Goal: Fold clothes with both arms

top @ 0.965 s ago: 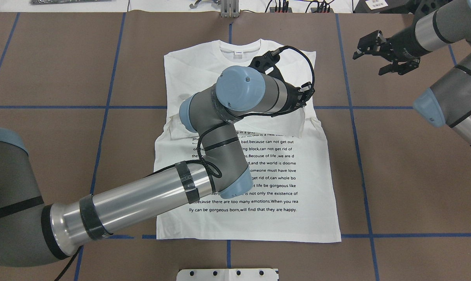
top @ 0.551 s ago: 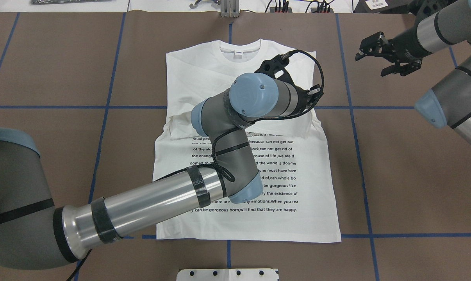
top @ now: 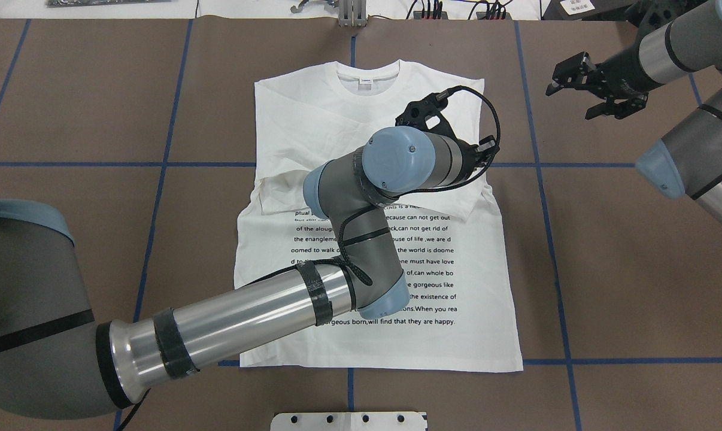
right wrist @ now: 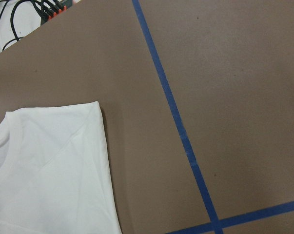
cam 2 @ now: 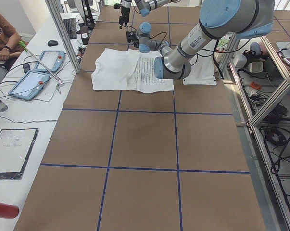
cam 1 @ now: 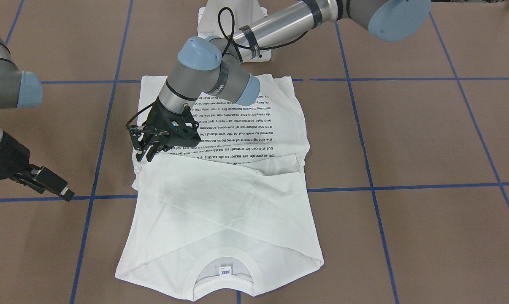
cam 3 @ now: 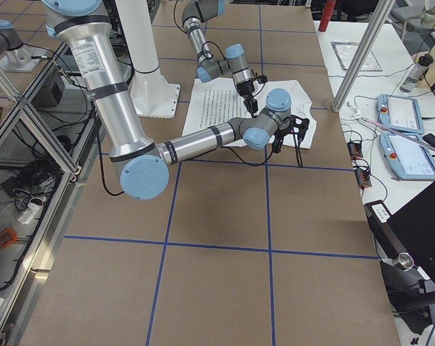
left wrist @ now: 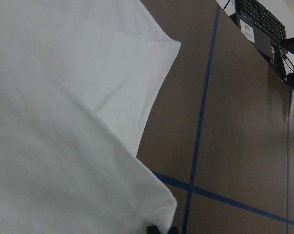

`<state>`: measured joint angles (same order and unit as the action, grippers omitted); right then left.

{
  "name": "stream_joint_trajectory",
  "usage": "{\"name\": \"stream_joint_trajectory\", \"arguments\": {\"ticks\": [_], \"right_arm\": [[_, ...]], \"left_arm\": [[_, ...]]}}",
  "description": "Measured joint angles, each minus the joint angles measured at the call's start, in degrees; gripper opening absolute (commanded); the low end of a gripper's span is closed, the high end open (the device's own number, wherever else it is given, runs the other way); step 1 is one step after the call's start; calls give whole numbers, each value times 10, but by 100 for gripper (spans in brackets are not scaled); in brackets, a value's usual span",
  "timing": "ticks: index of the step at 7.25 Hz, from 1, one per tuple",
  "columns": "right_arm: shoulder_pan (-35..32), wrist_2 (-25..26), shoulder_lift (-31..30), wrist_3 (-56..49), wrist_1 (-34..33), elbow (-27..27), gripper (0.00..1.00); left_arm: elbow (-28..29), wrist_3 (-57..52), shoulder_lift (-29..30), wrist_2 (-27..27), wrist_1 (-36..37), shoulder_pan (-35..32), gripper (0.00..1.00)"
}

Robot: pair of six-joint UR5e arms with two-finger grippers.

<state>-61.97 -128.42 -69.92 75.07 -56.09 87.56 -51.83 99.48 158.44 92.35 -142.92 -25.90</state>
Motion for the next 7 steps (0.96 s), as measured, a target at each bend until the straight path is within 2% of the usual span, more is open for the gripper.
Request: {"name": "stream_joint_trajectory", "arguments": {"ticks": [2,3,4,5,7], "right_arm": [[8,2,-8,11,-1,14,100],[28,7,-29,37,-1,44,100],[59,26,-57,78,-2,85,100],[108,71,-97,123,-4,141,100],[235,195,-181,216,-9,244,99]], "left_arm": [[-15,-2,-1,5,3,0,72],[-38,-4,-6,24,27,-3,72],[-88,-16,-26,48,79,-10,72],[-191,-47,-78,65,159,-15,72],[-415,-133,-203,74,305,-25,72]]}}
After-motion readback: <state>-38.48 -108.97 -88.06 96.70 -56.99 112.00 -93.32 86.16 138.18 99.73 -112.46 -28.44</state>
